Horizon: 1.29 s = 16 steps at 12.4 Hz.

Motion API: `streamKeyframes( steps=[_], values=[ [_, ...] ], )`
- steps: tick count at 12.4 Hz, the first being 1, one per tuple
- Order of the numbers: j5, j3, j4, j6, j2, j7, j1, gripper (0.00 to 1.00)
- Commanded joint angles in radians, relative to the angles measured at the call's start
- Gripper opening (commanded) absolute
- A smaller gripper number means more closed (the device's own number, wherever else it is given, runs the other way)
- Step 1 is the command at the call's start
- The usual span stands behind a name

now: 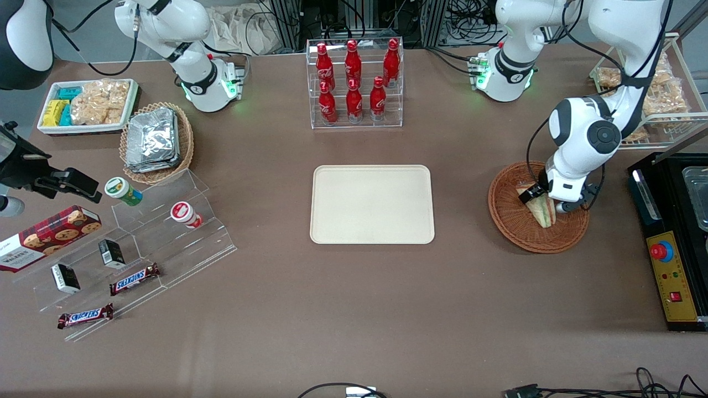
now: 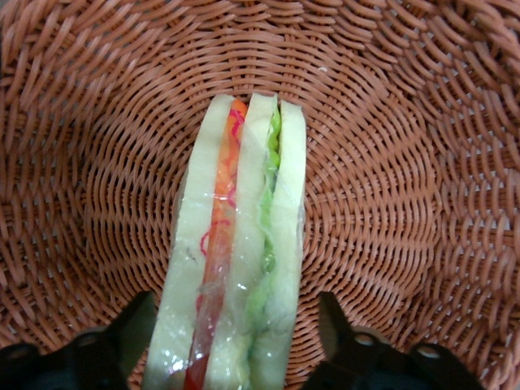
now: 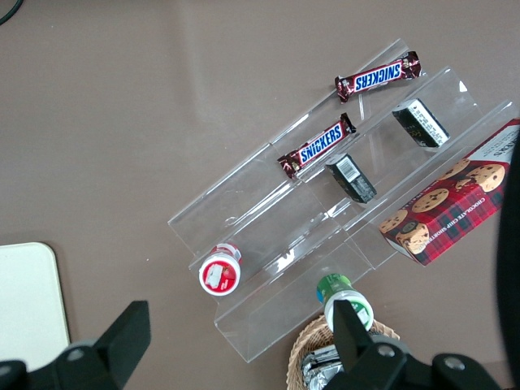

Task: Place sandwich from basket to tray
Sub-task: 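Close the left gripper on the sandwich and lift it from the basket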

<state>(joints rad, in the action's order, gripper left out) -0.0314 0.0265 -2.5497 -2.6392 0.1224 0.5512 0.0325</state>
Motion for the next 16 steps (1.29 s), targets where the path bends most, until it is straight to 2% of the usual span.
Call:
streamKeyframes(
  steps=[1,4,6,8,12,14,16],
  values=[
    [-0.001,-0.007,0.005,-0.004,-0.009,0.003,-0.009,0.05],
    [-0.004,-0.007,0.016,0.054,-0.061,-0.002,-0.011,0.05],
    [-0.007,-0.005,0.098,0.244,-0.13,-0.004,-0.014,0.05],
    [-0.007,-0.007,0.288,0.551,-0.158,-0.037,-0.016,0.05],
    [-0.001,-0.005,0.794,1.087,-0.093,-0.144,-0.014,0.05],
    [0.004,0.004,0.975,1.247,-0.06,-0.16,-0.023,0.05],
    [0.002,0.067,1.048,1.311,-0.049,-0.136,-0.057,0.08]
  ],
)
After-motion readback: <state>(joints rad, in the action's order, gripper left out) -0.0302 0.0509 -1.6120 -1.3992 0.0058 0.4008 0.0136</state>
